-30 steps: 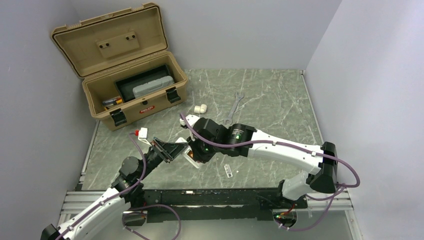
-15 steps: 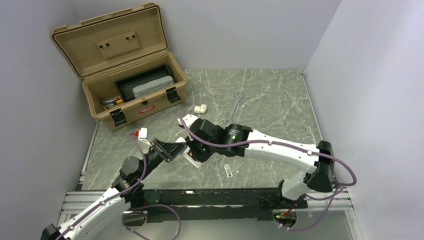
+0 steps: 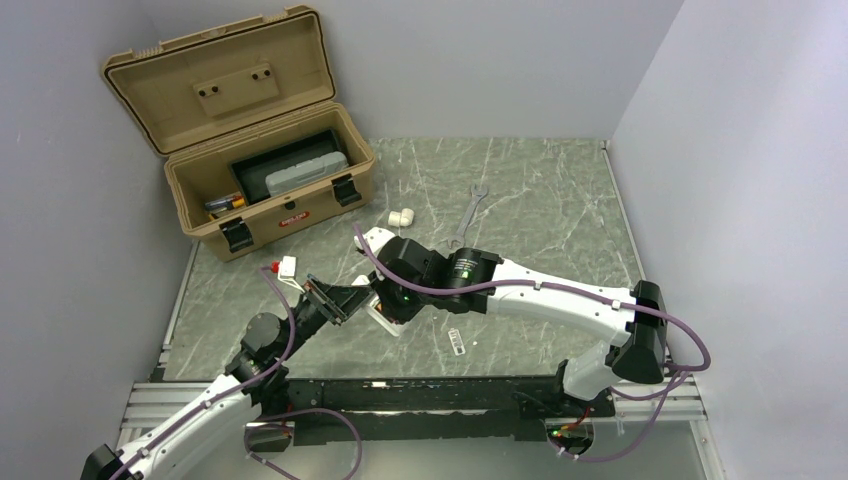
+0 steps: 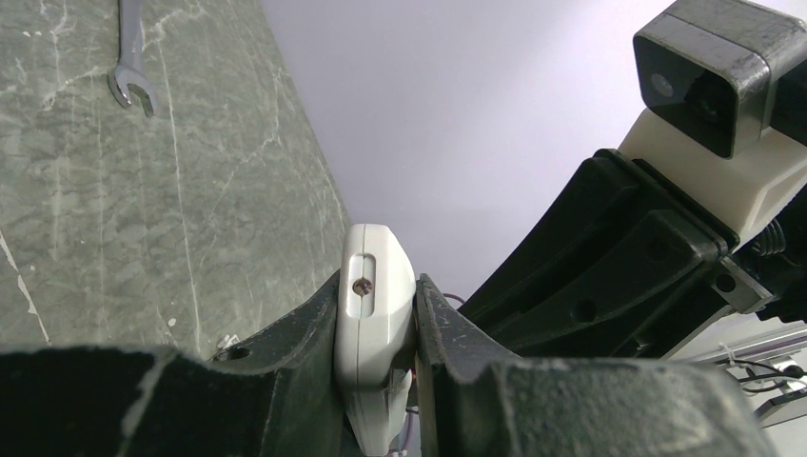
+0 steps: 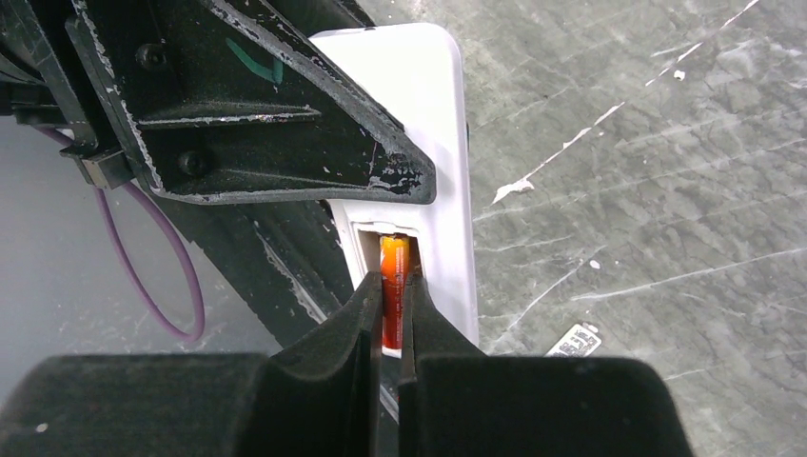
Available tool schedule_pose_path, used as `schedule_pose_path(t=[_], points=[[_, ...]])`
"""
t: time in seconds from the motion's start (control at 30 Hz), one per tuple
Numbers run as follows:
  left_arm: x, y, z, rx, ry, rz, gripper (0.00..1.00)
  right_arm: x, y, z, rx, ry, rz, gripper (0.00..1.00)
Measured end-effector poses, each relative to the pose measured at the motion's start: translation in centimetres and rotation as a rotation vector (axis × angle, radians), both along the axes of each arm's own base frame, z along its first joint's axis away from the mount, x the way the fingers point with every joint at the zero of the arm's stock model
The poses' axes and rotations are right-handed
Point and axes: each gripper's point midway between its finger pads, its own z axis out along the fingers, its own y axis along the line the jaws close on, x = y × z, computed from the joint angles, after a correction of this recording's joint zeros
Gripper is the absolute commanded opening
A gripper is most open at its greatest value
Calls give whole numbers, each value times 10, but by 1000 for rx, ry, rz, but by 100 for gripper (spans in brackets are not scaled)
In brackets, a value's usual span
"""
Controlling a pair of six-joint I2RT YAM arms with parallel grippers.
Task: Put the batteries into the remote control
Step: Load the battery into the remote control.
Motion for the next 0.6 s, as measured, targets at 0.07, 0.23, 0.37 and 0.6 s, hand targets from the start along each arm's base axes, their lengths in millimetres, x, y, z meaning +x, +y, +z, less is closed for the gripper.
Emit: schedule_pose_path(t=[0.07,0.23,0.37,0.6], points=[[0,0,0,0,-1,0,0,0,0,0,1,1,0,7],[0,0,0,-6,1,-1,0,-1,1,0,5,8,-1,17],[0,0,-1,-3,3,0,0,-2,2,-2,11,17,-1,21],[0,0,-1,-4,6,-1,0,-2,6,0,31,19,1,22]])
